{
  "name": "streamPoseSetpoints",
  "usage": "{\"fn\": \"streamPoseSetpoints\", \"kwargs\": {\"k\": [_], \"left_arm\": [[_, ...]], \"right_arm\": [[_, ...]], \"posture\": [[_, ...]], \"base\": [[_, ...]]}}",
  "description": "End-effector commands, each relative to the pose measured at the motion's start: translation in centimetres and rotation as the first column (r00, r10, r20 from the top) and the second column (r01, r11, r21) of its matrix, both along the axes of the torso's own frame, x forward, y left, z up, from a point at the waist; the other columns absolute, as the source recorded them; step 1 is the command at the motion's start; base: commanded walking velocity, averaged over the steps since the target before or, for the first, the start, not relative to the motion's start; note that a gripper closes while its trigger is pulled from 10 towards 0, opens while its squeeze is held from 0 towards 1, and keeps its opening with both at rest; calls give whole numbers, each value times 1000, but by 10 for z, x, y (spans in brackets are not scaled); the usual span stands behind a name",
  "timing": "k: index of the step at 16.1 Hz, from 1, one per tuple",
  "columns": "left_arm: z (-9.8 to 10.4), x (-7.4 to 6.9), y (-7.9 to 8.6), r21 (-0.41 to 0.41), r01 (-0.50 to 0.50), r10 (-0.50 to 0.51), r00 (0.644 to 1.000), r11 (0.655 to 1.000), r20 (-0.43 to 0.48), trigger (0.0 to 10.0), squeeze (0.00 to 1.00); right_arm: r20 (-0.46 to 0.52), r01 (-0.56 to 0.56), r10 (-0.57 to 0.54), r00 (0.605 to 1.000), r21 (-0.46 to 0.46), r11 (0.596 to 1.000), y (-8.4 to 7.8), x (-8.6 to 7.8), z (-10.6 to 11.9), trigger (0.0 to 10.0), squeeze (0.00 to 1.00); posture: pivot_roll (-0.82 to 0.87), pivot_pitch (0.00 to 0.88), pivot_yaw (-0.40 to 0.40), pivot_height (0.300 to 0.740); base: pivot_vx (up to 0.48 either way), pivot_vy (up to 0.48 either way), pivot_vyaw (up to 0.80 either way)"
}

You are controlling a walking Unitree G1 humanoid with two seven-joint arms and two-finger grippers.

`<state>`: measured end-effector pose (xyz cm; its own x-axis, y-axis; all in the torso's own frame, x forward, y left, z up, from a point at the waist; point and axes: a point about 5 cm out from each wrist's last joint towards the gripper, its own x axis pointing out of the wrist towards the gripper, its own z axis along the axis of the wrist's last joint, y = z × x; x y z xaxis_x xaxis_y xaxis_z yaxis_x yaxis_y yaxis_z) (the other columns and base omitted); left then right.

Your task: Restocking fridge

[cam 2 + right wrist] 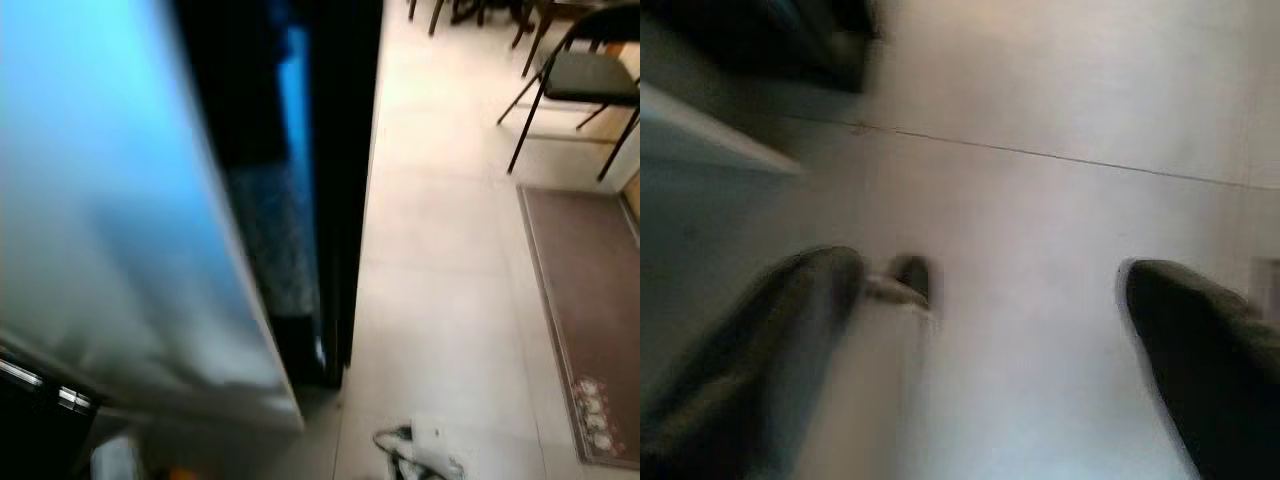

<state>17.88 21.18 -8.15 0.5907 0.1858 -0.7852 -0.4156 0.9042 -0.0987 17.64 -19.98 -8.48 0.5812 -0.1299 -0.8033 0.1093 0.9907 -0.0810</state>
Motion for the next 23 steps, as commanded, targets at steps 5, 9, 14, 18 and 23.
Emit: {"fn": "streamPoseSetpoints", "kwargs": {"k": [5, 9, 14, 18, 23], "left_arm": [[-5, -12, 5, 0, -1, 1, 998, 1000, -68, 10000, 0], [-4, -10, 7, 17, 3, -2, 997, 1000, -72, 10000, 0], [-5, -9, 5, 23, -4, 6, 997, 1000, -78, 10000, 0], [-5, -11, 5, 27, -7, 10, 997, 1000, -80, 10000, 0], [-6, -14, 5, 31, -9, 11, 996, 999, -87, 10000, 0]], "right_arm": [[103, 24, -24, 994, -6, 1000, 5, 8, 6, 10000, 0], [253, -12, 1, 968, 40, 999, 9, 19, 16, 10000, 0], [381, -139, 128, 916, 1, 990, 12, 29, 28, 10000, 0], [756, 5, 113, 645, -152, 988, -16, 62, 110, 10000, 0], [817, 44, 155, 556, -216, 975, -21, 37, 136, 10000, 0]], "posture": [[-128, 104, 42, 740], [-133, 99, 48, 740], [-134, 98, 41, 740], [-134, 99, 31, 740], [-143, 100, 27, 740]], "base": [[0, 0, 0], [0, 0, 0], [0, 0, 0], [0, 0, 0], [0, 0, 0]]}}
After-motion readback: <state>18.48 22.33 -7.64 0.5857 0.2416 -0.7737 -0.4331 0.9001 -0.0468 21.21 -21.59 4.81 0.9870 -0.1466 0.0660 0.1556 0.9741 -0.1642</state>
